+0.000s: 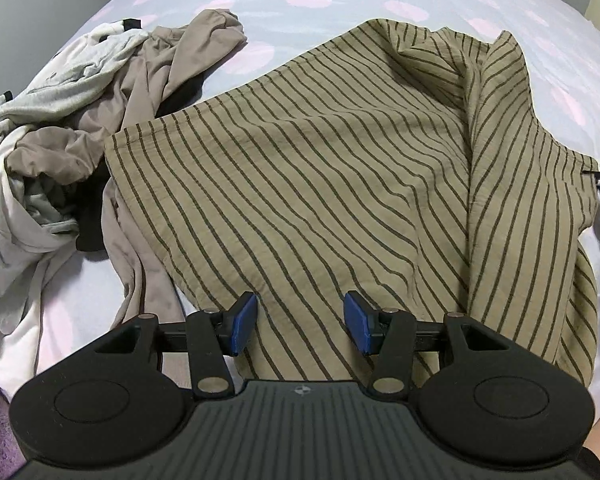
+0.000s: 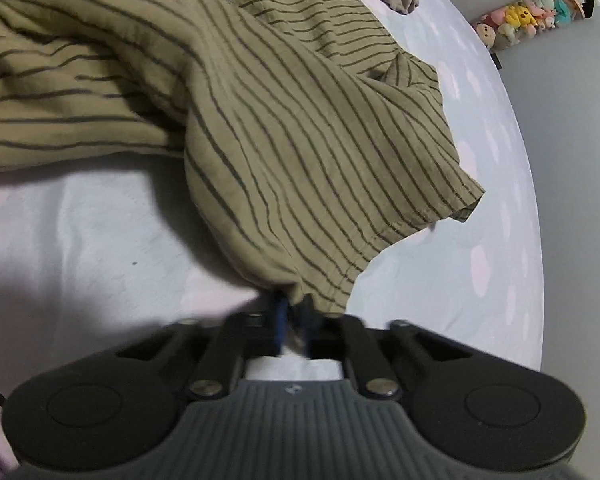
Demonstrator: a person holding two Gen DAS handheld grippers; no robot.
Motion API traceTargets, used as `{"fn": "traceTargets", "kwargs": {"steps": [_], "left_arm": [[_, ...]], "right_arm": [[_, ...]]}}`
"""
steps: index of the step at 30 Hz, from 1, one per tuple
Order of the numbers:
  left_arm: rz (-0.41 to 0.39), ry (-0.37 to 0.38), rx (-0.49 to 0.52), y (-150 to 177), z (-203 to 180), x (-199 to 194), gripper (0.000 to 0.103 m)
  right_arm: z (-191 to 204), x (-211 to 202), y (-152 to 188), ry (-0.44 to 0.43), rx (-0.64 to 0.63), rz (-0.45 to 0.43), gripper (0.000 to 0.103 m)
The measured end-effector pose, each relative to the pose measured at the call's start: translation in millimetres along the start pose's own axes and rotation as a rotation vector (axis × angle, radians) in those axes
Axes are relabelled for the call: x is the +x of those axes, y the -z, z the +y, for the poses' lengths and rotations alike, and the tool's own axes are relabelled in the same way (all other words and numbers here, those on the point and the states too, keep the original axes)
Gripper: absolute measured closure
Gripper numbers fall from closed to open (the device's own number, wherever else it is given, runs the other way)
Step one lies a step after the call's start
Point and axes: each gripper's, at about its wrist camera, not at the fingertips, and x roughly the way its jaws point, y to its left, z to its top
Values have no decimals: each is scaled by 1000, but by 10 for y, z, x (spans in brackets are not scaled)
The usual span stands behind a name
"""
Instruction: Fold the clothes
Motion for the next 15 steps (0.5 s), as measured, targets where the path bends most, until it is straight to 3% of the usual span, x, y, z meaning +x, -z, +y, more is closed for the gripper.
{"fn": "traceTargets", "kwargs": {"steps": [7, 15], "left_arm": [[-5, -34, 26, -10, 88, -73, 58], [-58, -68, 8, -10, 311, -320, 61]], "right_arm": [[-247, -442, -323, 149, -15, -67, 100], [-485, -989, -1200, 327, -131, -261, 101]]}}
